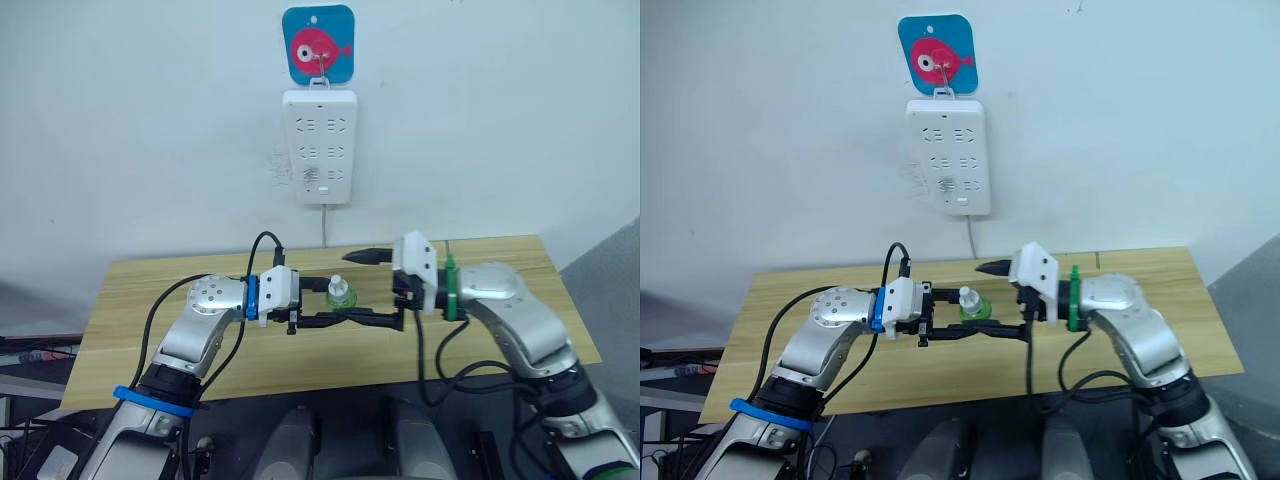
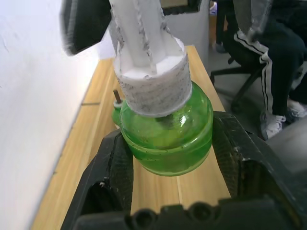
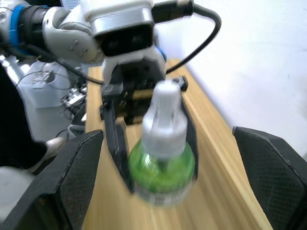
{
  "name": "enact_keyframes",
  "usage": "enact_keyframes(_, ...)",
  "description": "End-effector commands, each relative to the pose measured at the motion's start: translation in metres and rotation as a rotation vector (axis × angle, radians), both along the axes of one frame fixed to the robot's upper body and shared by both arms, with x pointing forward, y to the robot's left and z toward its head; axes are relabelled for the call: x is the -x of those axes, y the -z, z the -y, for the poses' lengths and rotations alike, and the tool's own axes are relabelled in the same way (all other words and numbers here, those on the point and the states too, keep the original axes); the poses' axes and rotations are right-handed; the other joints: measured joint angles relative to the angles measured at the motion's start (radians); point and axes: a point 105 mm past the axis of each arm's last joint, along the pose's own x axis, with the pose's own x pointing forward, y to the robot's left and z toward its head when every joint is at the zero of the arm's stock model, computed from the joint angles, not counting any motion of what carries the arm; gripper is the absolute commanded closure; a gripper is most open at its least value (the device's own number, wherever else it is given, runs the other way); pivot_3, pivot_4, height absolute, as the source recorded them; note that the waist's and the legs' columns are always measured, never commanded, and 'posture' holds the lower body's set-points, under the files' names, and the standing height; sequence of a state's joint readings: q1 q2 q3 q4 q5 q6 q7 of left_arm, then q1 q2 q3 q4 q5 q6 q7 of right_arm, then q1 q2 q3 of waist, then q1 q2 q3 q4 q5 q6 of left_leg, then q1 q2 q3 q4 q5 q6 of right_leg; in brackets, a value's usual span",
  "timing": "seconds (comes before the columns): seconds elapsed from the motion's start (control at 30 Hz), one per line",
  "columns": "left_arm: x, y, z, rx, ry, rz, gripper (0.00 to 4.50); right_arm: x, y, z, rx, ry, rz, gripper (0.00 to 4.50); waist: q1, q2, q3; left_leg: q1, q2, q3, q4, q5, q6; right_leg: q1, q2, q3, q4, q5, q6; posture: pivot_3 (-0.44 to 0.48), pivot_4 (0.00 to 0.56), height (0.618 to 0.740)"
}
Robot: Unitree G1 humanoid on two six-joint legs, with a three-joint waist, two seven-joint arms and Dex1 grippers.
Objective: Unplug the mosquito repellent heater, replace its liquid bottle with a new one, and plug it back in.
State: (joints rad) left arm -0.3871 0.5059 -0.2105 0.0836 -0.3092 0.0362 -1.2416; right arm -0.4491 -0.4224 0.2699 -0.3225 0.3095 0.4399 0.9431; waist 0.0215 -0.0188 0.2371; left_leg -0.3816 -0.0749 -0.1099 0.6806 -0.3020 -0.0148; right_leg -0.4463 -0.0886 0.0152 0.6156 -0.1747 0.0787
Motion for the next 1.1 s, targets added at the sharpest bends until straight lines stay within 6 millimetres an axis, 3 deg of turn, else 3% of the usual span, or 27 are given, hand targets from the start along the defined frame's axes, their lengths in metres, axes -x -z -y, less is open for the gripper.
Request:
enact_keyframes(0.03, 0.0, -0.008, 0.006, 0.012, 0.032, 0.043, 2.3, -0.004, -0.012, -0.016, -0.066, 0.027, 0.019, 0.01, -0.001, 0.0, 0.0, 0.0, 0.0, 0.0, 0.0, 0.0, 0.0, 0.0, 0.0, 0.0, 0.0, 0.0, 0.0, 0.07, 0.191, 0.74)
enact_keyframes(0.1, 0.001, -0.008, 0.009, 0.013, 0.043, 0.046, 2.3, -0.009, -0.01, -0.018, -0.066, 0.056, 0.021, 0.01, -0.001, 0.0, 0.0, 0.0, 0.0, -0.001, 0.0, 0.0, 0.0, 0.0, 0.0, 0.0, 0.0, 0.0, 0.0, 0.07, 0.191, 0.74)
enact_keyframes(0.23, 0.001, -0.008, 0.009, 0.012, 0.048, 0.045, 2.3, -0.018, -0.006, -0.003, -0.018, 0.114, 0.052, 0.01, 0.001, 0.0, 0.0, 0.0, 0.0, -0.001, 0.0, 0.0, 0.0, 0.0, 0.0, 0.0, 0.0, 0.0, 0.0, 0.07, 0.191, 0.74)
enact_keyframes(0.4, -0.002, -0.006, 0.004, 0.006, 0.028, 0.046, 2.3, -0.008, -0.006, 0.03, 0.051, 0.117, 0.037, 0.01, 0.0, 0.0, 0.0, 0.0, -0.001, 0.0, 0.0, 0.0, 0.0, 0.0, 0.0, -0.001, 0.0, 0.0, 0.0, 0.073, 0.195, 0.74)
enact_keyframes(0.53, -0.003, -0.006, 0.004, 0.008, 0.027, 0.05, 2.3, 0.004, -0.004, 0.042, 0.088, 0.089, 0.013, 0.01, 0.0, 0.0, 0.0, 0.0, 0.0, 0.0, 0.0, 0.0, 0.0, 0.001, 0.0, 0.0, 0.0, 0.0, 0.0, 0.073, 0.195, 0.74)
enact_keyframes(0.67, -0.002, -0.006, 0.005, 0.012, 0.029, 0.051, 2.3, 0.015, -0.005, 0.027, 0.042, 0.018, -0.046, 0.01, -0.003, 0.0, 0.0, 0.0, 0.0, 0.0, 0.0, 0.0, 0.0, 0.001, 0.001, -0.001, 0.0, 0.0, 0.0, 0.081, 0.197, 0.74)
enact_keyframes(0.83, -0.002, -0.008, 0.005, 0.011, 0.035, 0.054, 2.3, 0.0, -0.004, 0.0, -0.034, 0.079, -0.037, 0.01, -0.005, 0.0, 0.0, 0.001, 0.0, 0.0, 0.0, 0.0, 0.0, 0.0, 0.001, 0.0, 0.001, 0.0, 0.0, 0.085, 0.201, 0.74)
enact_keyframes(1.1, 0.0, -0.01, 0.005, 0.002, 0.05, 0.044, 2.3, -0.014, 0.002, 0.002, -0.036, 0.156, -0.021, 0.01, 0.001, 0.0, 0.0, 0.0, 0.0, 0.0, 0.001, 0.0, 0.0, 0.0, 0.0, -0.001, 0.001, 0.0, 0.0, 0.095, 0.198, 0.74)
